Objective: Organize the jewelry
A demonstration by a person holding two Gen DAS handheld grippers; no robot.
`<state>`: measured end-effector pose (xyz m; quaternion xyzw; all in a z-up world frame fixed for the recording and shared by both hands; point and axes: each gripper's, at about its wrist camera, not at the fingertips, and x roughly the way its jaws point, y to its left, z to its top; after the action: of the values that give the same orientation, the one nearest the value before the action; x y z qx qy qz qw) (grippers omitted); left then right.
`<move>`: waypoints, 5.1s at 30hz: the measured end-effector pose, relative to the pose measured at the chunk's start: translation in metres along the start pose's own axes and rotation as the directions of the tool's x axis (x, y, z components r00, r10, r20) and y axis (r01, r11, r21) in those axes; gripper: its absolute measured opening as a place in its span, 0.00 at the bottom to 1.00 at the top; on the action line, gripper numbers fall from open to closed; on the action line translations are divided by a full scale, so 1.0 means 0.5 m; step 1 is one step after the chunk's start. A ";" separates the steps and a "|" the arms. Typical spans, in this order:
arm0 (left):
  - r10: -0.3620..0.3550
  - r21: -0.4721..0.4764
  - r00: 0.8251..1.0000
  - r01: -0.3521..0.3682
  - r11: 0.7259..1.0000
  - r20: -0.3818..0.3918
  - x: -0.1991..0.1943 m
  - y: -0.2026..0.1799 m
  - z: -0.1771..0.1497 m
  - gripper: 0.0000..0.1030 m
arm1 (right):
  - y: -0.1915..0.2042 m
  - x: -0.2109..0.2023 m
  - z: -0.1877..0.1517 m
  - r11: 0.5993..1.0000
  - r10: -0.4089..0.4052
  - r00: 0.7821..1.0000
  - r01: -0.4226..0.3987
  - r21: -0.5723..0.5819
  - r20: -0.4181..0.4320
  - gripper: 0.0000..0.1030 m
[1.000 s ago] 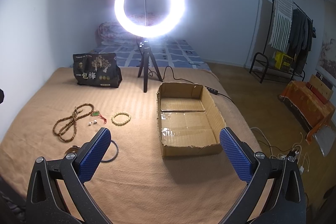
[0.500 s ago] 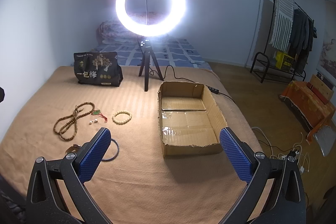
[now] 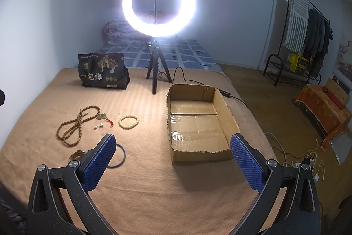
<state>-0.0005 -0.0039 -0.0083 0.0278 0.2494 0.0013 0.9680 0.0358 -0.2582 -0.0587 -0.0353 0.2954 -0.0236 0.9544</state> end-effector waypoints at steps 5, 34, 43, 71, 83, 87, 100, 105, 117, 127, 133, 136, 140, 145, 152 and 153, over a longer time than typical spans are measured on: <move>-0.001 0.001 1.000 0.001 1.000 -0.002 0.000 0.000 0.000 1.00 | 0.001 0.001 0.000 1.000 0.002 1.000 -0.002 0.001 -0.002 1.00; 0.000 -0.094 0.971 -0.024 0.995 -0.240 0.137 0.066 -0.033 1.00 | 0.021 0.081 0.009 0.998 0.052 0.995 -0.049 0.032 -0.090 1.00; -0.019 -0.088 0.950 -0.009 0.996 -0.312 0.190 0.085 -0.065 1.00 | 0.050 0.111 0.008 0.990 0.137 0.985 -0.137 0.008 -0.107 1.00; -0.230 -0.219 0.816 0.130 0.967 -0.531 0.489 0.130 -0.047 0.82 | 0.159 0.251 -0.030 0.898 0.419 0.814 -0.438 0.050 -0.402 0.82; -0.289 -0.327 0.749 0.102 0.940 -0.597 0.669 0.176 -0.078 0.82 | 0.167 0.283 -0.042 0.897 0.418 0.796 -0.438 0.060 -0.438 0.82; -0.314 -0.367 0.723 0.090 0.926 -0.616 0.698 0.181 -0.098 0.82 | 0.166 0.295 -0.043 0.897 0.419 0.792 -0.436 0.069 -0.443 0.82; -0.305 -0.274 0.700 0.160 0.948 -0.646 0.681 0.125 -0.111 0.82 | 0.216 0.328 -0.058 0.882 0.423 0.768 -0.470 0.025 -0.481 0.55; -0.241 -0.189 0.709 0.153 0.970 -0.663 0.680 0.096 -0.115 0.73 | 0.233 0.350 -0.067 0.883 0.404 0.763 -0.470 -0.003 -0.505 0.45; -0.170 -0.097 0.728 0.142 0.985 -0.665 0.684 0.063 -0.125 0.67 | 0.233 0.404 -0.080 0.886 0.409 0.735 -0.461 0.044 -0.541 0.44; -0.105 -0.023 0.751 0.118 0.993 -0.652 0.683 0.026 -0.128 0.50 | 0.252 0.408 -0.082 0.884 0.387 0.742 -0.467 -0.008 -0.547 0.29; -0.108 -0.033 0.758 0.114 0.993 -0.644 0.678 0.032 -0.128 0.30 | 0.245 0.410 -0.080 0.872 0.429 0.720 -0.488 0.042 -0.546 0.11; -0.120 -0.052 0.757 0.113 0.992 -0.642 0.675 0.042 -0.128 0.17 | 0.240 0.403 -0.081 0.869 0.439 0.719 -0.492 0.051 -0.539 0.10; -0.153 -0.105 0.751 0.111 0.988 -0.642 0.673 0.064 -0.126 0.11 | 0.233 0.387 -0.067 0.867 0.448 0.728 -0.496 0.054 -0.519 0.08; -0.182 -0.161 0.745 0.102 0.982 -0.641 0.657 0.091 -0.122 0.11 | 0.228 0.347 -0.036 0.861 0.464 0.753 -0.507 0.038 -0.466 0.08; -0.214 -0.222 0.790 0.101 0.970 -0.575 0.600 0.117 -0.069 0.11 | 0.219 0.309 0.010 0.857 0.478 0.783 -0.515 0.015 -0.398 0.07; -0.220 -0.231 0.796 0.104 0.967 -0.564 0.592 0.117 -0.061 0.11 | 0.216 0.303 0.019 0.857 0.479 0.789 -0.515 0.011 -0.384 0.07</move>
<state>0.2446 0.0613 -0.1746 -0.0871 0.5352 -0.0498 0.8387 0.1686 -0.1600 -0.1447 0.0036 0.4710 0.2362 0.8499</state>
